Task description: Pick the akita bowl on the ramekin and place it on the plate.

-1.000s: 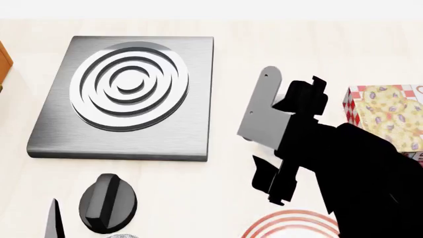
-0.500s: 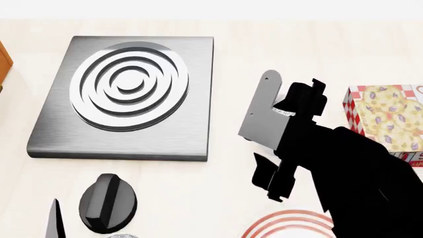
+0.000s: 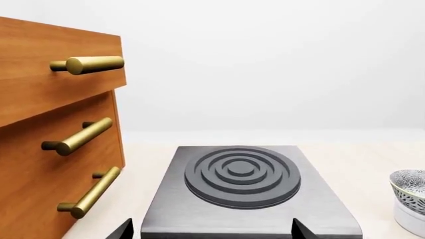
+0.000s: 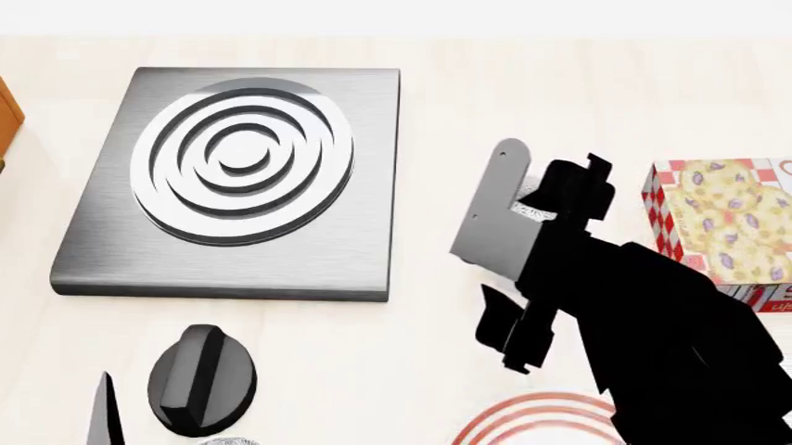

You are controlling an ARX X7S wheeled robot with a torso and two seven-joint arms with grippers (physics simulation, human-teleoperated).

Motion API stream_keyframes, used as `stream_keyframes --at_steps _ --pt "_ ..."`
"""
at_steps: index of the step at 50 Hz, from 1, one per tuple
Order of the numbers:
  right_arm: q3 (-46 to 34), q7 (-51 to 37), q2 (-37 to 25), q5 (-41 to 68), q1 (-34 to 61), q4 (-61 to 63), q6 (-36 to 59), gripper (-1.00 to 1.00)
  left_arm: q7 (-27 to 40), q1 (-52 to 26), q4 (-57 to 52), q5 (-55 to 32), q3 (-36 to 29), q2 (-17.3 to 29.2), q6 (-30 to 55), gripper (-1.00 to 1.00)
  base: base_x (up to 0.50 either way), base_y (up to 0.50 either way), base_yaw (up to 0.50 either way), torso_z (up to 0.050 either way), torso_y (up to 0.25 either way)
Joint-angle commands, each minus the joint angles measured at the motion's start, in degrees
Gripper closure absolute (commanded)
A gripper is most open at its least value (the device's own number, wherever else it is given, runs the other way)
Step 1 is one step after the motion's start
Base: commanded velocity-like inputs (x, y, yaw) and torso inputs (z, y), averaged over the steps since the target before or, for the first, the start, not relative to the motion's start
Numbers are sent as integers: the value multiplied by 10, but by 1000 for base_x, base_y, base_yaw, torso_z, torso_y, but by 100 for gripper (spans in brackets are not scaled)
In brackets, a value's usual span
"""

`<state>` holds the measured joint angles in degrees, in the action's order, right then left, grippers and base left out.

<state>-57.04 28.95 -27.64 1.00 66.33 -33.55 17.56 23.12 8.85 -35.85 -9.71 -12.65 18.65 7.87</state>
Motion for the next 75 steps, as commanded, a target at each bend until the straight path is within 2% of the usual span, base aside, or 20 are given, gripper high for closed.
stream_keyframes --at_steps 1,12,29,30,57,75 --pt "-1 -11 15 -5 4 -49 -25 -100 2 -1 1 -2 -2 2 0 -100 0 0 0 0 0" --pt "-2 -20 44 -8 13 -121 -59 -100 4 -3 3 -6 -2 3 0 -100 0 0 0 0 0" --pt "2 -28 48 -3 4 -114 -57 -100 7 -4 5 -8 -4 6 -2 -100 0 0 0 0 0" --pt "1 -28 46 -4 4 -109 -54 100 7 -3 4 -8 -4 6 -2 -100 0 0 0 0 0" --pt "-4 -29 32 -9 -2 -88 -54 100 10 -8 13 -10 -12 9 5 -100 0 0 0 0 0" --pt "2 -3 -40 -19 31 48 46 100 8 -11 17 -19 -15 10 1 -100 0 0 0 0 0"
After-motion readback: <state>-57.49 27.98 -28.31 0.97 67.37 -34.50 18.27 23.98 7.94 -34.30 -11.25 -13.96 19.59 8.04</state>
